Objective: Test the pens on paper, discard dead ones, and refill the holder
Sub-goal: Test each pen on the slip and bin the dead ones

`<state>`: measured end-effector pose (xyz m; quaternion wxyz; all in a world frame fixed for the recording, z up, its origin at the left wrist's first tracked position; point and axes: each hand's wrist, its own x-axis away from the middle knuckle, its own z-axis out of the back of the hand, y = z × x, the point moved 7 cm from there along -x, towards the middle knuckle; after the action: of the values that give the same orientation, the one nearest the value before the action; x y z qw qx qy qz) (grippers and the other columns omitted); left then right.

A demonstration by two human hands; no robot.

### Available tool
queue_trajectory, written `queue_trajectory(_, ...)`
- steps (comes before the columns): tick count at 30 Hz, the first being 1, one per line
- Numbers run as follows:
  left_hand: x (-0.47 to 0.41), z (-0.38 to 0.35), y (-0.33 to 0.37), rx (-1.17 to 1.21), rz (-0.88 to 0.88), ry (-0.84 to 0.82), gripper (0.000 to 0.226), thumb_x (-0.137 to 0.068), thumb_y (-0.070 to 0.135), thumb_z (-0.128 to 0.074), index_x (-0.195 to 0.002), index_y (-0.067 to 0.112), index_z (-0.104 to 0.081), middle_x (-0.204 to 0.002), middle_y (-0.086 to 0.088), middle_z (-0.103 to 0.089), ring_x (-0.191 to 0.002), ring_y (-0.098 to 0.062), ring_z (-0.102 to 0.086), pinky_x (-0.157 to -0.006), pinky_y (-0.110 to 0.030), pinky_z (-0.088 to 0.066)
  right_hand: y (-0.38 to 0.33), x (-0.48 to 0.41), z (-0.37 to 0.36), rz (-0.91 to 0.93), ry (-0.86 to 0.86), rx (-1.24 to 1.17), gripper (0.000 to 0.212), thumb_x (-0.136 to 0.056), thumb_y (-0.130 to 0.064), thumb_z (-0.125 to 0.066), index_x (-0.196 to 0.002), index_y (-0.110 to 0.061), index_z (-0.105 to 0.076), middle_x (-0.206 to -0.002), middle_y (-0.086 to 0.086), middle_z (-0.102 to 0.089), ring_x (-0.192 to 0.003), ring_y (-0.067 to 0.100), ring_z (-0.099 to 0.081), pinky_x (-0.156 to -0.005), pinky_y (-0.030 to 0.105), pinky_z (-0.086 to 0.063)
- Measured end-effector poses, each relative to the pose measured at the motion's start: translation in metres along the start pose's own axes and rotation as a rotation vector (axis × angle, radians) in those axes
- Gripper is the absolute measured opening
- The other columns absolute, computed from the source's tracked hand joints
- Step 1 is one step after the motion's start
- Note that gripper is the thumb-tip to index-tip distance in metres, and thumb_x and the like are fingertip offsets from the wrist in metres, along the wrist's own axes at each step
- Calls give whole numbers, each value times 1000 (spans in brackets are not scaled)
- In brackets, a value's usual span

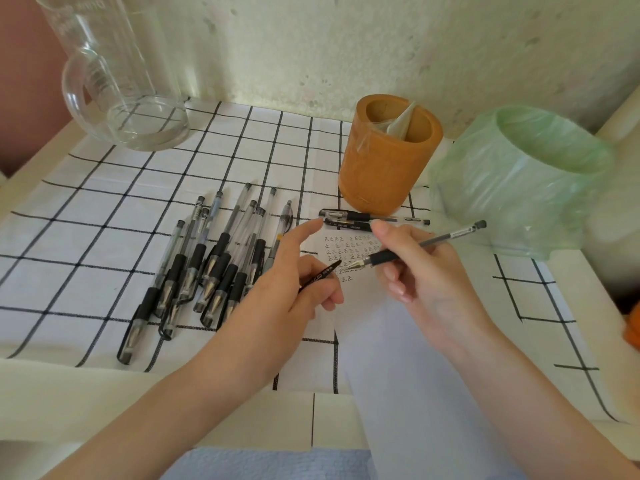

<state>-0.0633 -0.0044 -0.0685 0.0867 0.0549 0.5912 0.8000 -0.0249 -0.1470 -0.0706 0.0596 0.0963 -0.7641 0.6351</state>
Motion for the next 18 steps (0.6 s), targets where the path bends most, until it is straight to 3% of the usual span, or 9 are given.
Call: queue_trajectory(18, 1, 1, 4, -60, -9, -6, 58, -90, 19, -52, -134, 42, -20, -85, 14, -66, -76, -6, -58, -72, -13, -45, 0, 4, -12, 51, -24, 100, 36, -88, -12, -62, -57, -13, -44, -41, 1, -44, -34, 11, -33, -37, 18, -25)
